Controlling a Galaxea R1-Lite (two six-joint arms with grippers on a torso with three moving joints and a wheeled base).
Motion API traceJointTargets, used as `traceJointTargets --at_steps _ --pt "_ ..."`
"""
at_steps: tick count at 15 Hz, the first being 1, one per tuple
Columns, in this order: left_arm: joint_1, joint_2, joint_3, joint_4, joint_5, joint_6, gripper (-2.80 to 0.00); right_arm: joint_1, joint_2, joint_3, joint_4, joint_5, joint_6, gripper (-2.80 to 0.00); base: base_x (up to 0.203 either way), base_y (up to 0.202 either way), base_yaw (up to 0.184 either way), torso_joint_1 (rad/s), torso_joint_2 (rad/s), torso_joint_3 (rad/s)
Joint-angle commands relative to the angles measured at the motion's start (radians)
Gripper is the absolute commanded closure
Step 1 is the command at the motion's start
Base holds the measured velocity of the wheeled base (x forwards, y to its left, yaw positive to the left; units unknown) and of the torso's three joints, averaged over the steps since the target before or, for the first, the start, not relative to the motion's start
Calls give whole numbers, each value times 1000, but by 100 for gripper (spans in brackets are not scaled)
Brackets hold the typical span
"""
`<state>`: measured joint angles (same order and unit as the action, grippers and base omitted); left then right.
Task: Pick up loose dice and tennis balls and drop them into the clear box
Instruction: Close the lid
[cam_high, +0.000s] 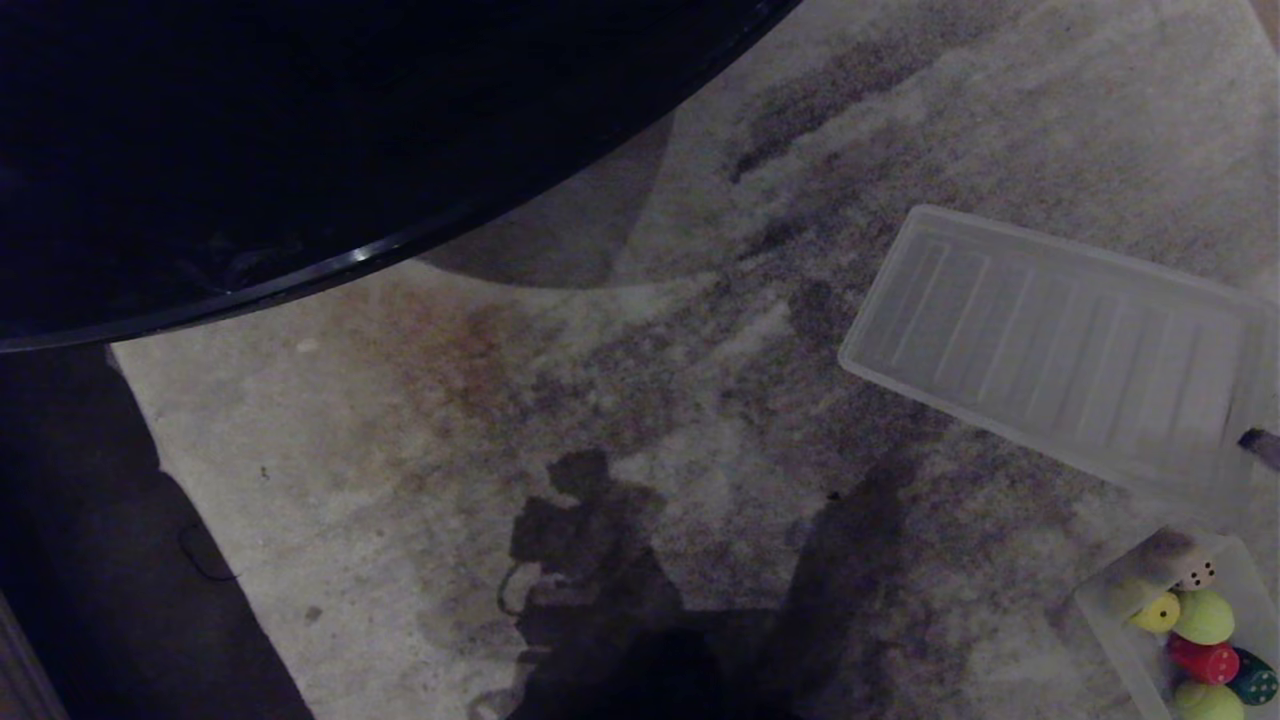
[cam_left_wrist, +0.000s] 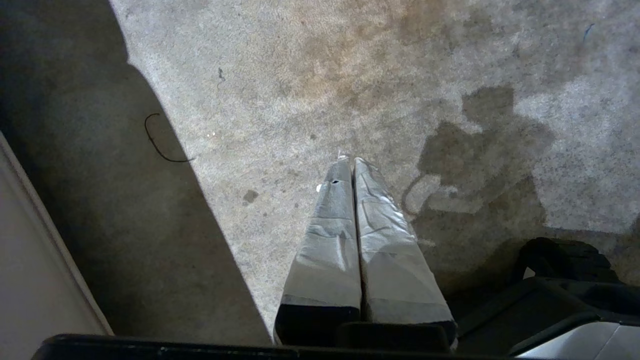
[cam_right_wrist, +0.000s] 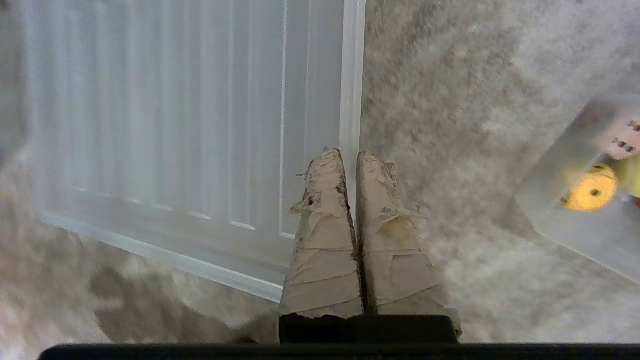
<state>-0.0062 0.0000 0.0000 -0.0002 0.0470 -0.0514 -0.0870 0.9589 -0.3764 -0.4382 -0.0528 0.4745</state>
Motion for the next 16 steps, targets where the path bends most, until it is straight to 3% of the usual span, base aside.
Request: traceJointTargets --at_steps 1,10,16 --pt "0 2 2 -1 1 -1 0 2 -137 67 8 14 -20 0 0 0 0 0 0 0" --pt "0 2 2 0 1 -1 0 0 -662 205 454 92 -202 0 0 0 0 0 0 0" --pt "0 2 2 0 1 -1 0 0 -671 252 477 93 -276 0 0 0 0 0 0 0"
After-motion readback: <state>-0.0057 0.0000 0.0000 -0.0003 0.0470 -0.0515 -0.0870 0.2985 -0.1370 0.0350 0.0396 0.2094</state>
